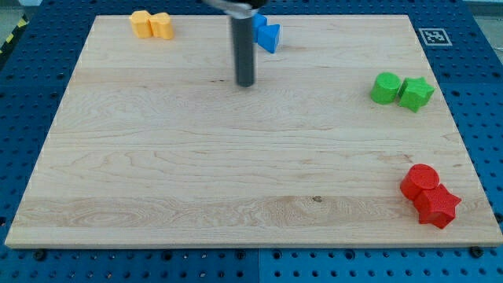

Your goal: Move the green circle towards the left side of the board

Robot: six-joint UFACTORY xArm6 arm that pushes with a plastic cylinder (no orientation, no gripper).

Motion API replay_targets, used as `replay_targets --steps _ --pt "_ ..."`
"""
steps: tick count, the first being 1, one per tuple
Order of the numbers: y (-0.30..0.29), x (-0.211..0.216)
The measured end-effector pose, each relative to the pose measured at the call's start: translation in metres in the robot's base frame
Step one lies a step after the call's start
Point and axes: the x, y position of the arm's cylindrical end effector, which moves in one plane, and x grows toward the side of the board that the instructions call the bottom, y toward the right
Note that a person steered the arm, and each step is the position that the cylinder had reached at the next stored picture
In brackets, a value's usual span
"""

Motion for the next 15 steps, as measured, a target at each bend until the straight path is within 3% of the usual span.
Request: replay_targets --steps 1,3,4,6,7,8,10,15 --pt "0.057 -0.011" --pt "0.077 -0.016" --pt "0.115 -0.027" --pt "0.232 -0.026" --pt "0.275 0.004" --pt "0.277 0.029" --pt "0.264 0.032" --pt "0.255 0.017"
